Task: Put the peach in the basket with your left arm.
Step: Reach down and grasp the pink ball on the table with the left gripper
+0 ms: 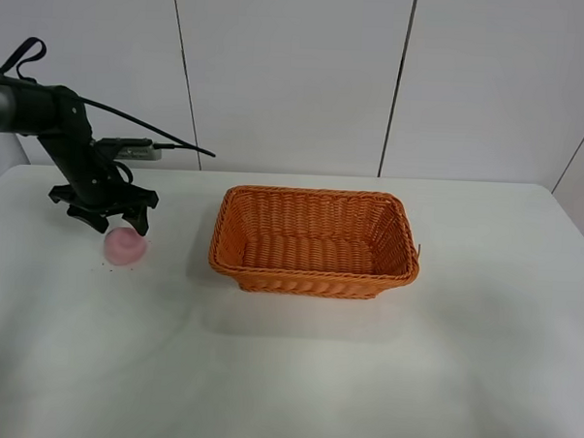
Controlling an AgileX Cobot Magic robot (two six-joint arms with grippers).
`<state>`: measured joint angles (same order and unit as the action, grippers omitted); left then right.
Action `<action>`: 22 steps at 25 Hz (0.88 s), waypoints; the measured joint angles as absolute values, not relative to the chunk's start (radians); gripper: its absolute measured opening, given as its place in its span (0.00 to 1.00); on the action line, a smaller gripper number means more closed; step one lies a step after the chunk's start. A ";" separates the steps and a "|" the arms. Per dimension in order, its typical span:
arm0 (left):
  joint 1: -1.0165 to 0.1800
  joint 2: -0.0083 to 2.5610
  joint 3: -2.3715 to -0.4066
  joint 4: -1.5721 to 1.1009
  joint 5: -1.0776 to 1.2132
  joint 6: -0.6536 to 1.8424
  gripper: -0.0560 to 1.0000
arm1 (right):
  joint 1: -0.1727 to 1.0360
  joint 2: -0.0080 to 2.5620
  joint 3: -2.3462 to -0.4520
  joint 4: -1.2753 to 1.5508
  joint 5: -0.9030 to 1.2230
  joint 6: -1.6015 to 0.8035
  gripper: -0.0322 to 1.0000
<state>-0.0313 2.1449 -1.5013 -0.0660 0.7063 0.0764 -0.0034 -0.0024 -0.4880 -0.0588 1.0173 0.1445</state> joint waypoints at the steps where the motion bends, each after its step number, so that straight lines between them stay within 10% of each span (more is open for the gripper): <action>1: -0.031 2.155 -1.501 -0.059 0.699 0.079 0.79 | -0.003 -0.002 -0.488 -0.059 1.017 0.144 0.70; 22: -0.031 2.208 -1.500 -0.017 0.675 0.077 0.76 | -0.003 -0.002 -0.488 -0.059 1.017 0.144 0.70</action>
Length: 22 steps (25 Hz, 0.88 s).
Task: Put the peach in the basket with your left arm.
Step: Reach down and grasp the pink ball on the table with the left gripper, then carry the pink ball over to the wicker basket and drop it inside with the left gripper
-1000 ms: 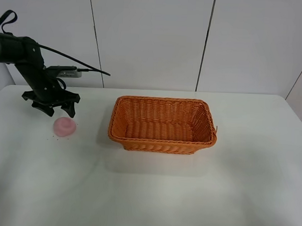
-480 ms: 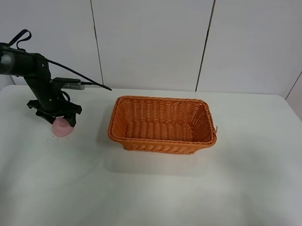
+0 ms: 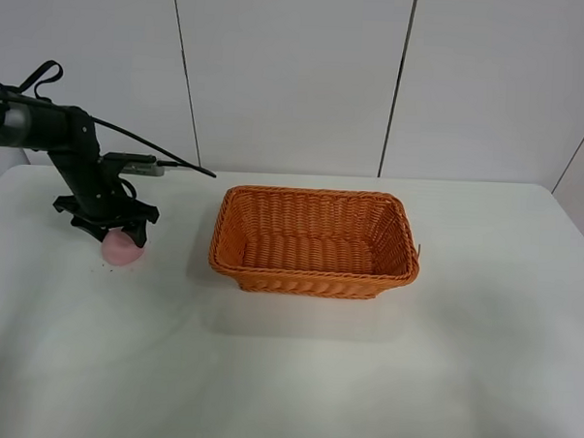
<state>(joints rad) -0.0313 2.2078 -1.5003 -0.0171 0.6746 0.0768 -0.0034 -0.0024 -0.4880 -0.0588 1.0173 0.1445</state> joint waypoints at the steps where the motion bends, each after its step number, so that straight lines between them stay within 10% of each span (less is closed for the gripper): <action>1: -0.031 2.213 -1.500 -0.018 0.677 0.076 0.75 | -0.003 -0.002 -0.488 -0.059 1.017 0.144 0.70; 10: -0.031 2.213 -1.510 0.000 0.709 0.072 0.18 | -0.003 -0.002 -0.488 -0.059 1.017 0.144 0.70; 22: -0.031 2.049 -1.671 0.005 0.954 0.049 0.17 | -0.003 -0.002 -0.488 -0.059 1.017 0.144 0.70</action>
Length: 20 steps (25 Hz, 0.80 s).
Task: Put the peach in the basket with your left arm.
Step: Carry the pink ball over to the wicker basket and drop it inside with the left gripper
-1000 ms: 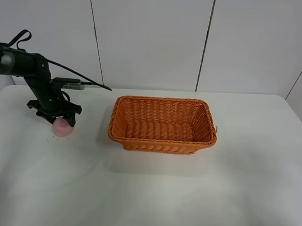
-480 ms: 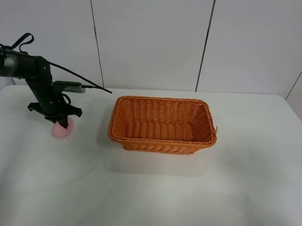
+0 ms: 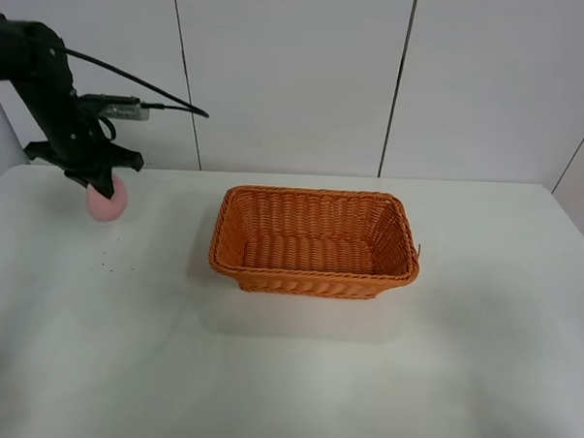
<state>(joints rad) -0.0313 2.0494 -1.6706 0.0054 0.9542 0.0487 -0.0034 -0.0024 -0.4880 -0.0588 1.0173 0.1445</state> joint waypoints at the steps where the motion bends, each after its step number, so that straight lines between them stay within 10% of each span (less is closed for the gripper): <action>1: -0.033 2.040 -1.685 0.005 0.971 0.048 0.17 | -0.003 -0.002 -0.488 -0.059 1.017 0.144 0.70; 20: -0.497 2.143 -1.996 -0.047 1.050 0.000 0.16 | -0.003 -0.002 -0.488 -0.059 1.017 0.144 0.70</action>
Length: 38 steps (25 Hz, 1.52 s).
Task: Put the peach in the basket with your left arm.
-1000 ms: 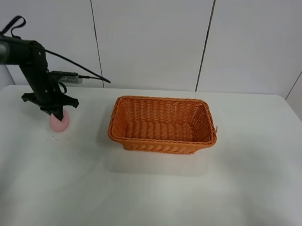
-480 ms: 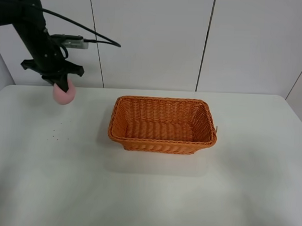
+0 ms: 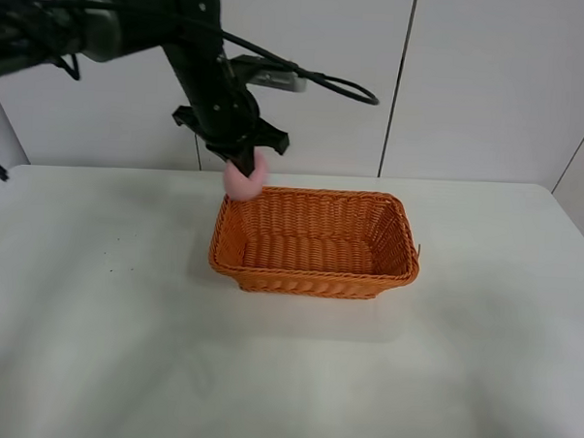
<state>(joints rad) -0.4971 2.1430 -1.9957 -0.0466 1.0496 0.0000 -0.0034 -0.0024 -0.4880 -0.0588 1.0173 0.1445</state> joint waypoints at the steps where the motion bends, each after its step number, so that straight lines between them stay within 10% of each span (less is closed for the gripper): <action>1: -0.521 2.177 -2.027 -0.047 1.045 0.000 0.16 | -0.003 -0.002 -0.488 -0.059 1.017 0.144 0.70; 11: -0.648 2.458 -2.163 -0.050 1.012 0.009 0.22 | -0.003 -0.002 -0.488 -0.059 1.017 0.144 0.70; 19: -0.649 2.479 -2.164 -0.097 1.029 0.013 0.81 | -0.003 -0.002 -0.488 -0.059 1.017 0.144 0.70; 38: -0.514 2.302 -2.227 -0.097 1.162 0.036 0.85 | -0.003 -0.002 -0.488 -0.059 1.017 0.144 0.70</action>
<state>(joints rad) -0.5142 2.3025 -2.2267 -0.0966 1.1617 0.0363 -0.0034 -0.0024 -0.4880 -0.0588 1.0173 0.1445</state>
